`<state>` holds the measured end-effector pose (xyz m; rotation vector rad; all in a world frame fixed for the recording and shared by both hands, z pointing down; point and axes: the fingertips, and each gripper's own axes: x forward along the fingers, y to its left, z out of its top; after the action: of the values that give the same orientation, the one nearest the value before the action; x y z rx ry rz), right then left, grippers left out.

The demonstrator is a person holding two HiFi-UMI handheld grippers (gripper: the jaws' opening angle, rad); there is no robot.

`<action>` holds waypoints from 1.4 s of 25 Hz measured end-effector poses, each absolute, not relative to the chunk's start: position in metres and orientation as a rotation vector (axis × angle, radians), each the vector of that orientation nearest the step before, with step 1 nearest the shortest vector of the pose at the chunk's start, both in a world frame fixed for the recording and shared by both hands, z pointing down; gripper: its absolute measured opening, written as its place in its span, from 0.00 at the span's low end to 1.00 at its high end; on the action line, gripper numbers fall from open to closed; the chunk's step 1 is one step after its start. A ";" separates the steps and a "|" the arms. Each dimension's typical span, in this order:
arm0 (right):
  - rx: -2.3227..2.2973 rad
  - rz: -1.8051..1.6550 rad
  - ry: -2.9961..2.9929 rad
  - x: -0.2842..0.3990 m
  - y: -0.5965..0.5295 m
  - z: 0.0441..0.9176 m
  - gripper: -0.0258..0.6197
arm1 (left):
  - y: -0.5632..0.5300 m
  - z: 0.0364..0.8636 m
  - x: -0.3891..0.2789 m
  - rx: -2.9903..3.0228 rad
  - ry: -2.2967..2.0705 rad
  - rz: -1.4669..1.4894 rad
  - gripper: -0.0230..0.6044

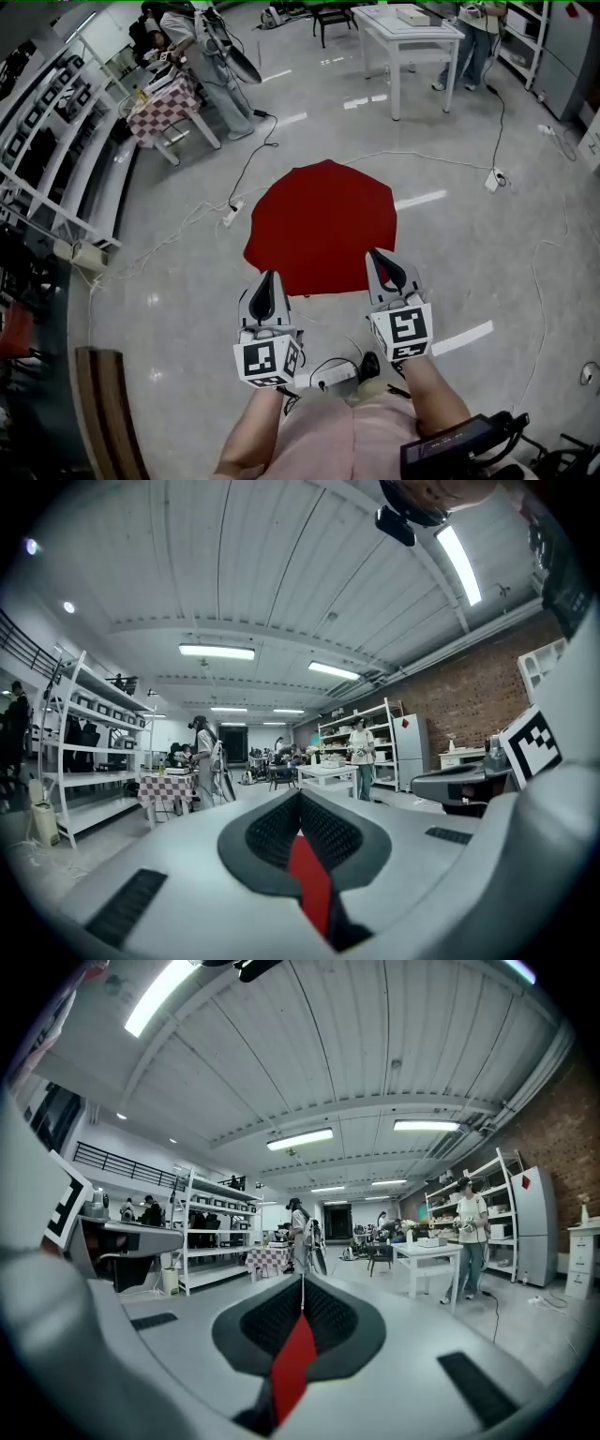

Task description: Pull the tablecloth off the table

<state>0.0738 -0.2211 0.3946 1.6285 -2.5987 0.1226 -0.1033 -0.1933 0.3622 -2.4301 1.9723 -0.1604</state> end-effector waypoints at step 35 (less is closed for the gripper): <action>1.642 0.025 -2.472 -0.034 -0.317 0.430 0.07 | -0.315 0.408 -0.197 -2.623 1.735 -0.099 0.08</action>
<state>-0.0336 -0.3173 0.4301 1.6419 -2.4719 0.0252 -0.1970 -0.3148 0.4075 -2.6227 1.7354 -0.0988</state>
